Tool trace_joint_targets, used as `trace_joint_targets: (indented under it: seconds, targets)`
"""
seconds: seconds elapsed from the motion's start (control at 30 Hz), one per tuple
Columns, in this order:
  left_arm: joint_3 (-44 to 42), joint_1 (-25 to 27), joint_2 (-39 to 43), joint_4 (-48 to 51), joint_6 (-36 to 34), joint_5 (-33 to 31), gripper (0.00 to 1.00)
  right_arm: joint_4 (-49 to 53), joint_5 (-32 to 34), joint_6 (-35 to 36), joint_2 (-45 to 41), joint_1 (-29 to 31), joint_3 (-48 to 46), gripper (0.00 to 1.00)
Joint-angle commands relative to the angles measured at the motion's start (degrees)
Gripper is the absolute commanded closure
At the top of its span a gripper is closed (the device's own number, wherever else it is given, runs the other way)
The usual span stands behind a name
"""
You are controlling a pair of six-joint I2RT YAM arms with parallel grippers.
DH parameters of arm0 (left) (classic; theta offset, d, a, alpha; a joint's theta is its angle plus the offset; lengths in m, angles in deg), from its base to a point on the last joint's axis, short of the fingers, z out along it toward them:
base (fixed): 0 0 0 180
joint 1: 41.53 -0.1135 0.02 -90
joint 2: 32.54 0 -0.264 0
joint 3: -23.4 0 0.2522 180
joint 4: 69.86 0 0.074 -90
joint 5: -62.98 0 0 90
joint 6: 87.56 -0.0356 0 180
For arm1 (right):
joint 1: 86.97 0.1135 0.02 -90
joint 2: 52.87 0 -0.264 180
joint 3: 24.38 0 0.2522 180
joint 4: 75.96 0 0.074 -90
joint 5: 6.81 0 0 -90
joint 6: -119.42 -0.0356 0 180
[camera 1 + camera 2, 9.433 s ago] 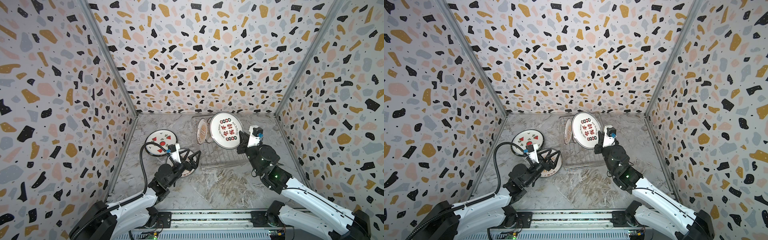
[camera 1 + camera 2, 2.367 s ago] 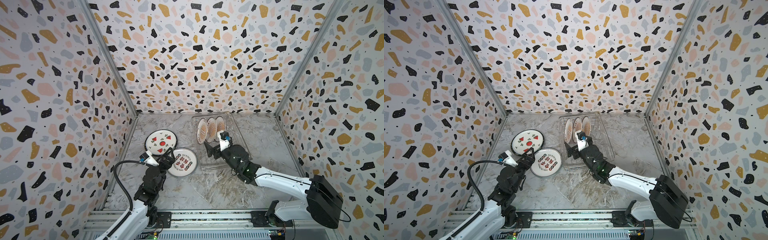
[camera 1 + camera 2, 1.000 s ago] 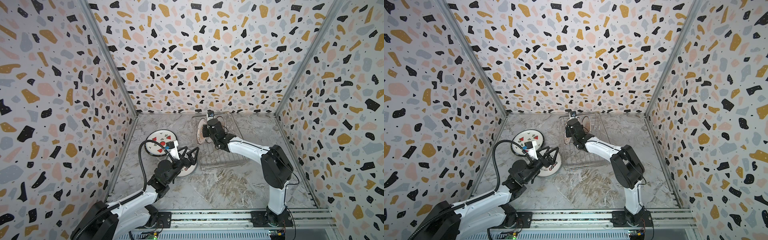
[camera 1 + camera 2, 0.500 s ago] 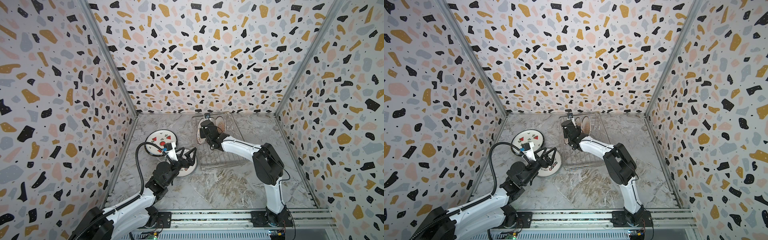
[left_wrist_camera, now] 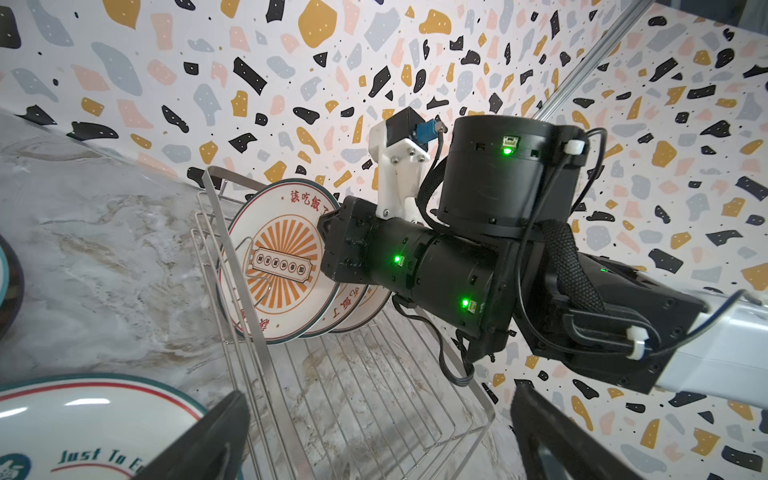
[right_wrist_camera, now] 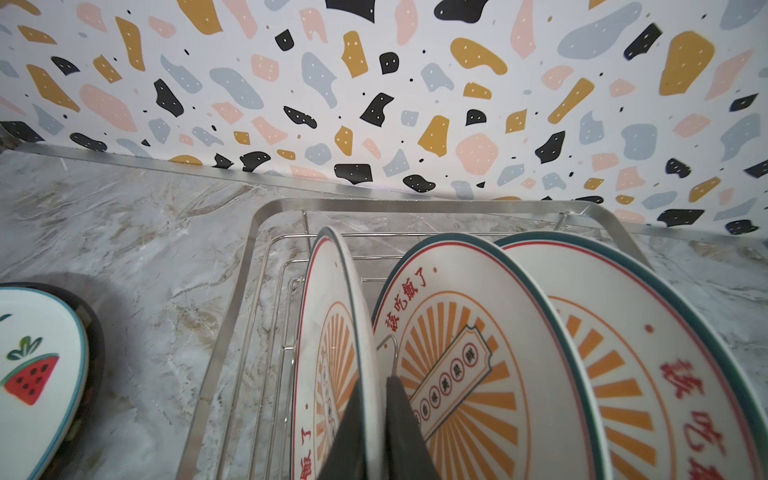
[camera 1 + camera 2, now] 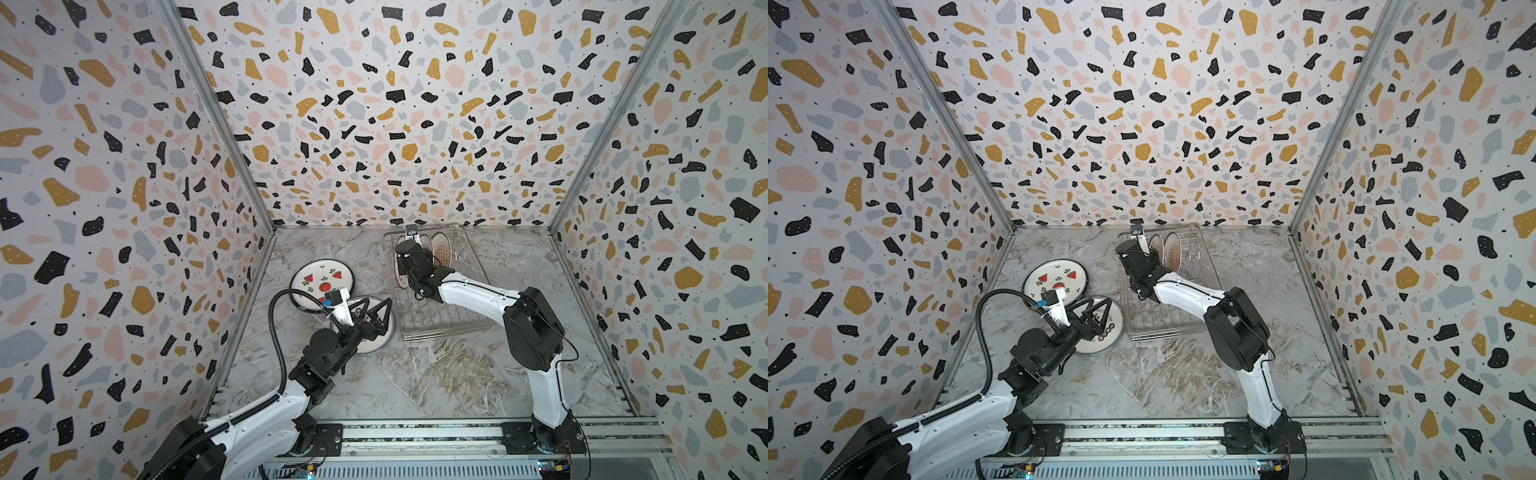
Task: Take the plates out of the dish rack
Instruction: 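Grip the nearest sunburst plate in the rack with the right gripper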
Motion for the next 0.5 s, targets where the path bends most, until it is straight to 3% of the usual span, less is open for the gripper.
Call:
trace_joint_targets:
  seconds: [0.0,0.3,0.47]
  targets:
    - [-1.0,0.3,1.0,-4.3,0.6,-1.0,0.0,0.5,3.7,1.3,-0.3,0.5,3.2,0.91]
    - [-0.8,0.3,-0.6,-5.4,1.5,-2.6,0.0,-1.1,7.5,3.5,-3.1,1.3,2.4,0.95]
    - [-2.5,0.4,-3.2,-10.5,5.4,-7.0,0.0,-5.3,8.0,5.4,-6.9,2.2,-1.6,0.96]
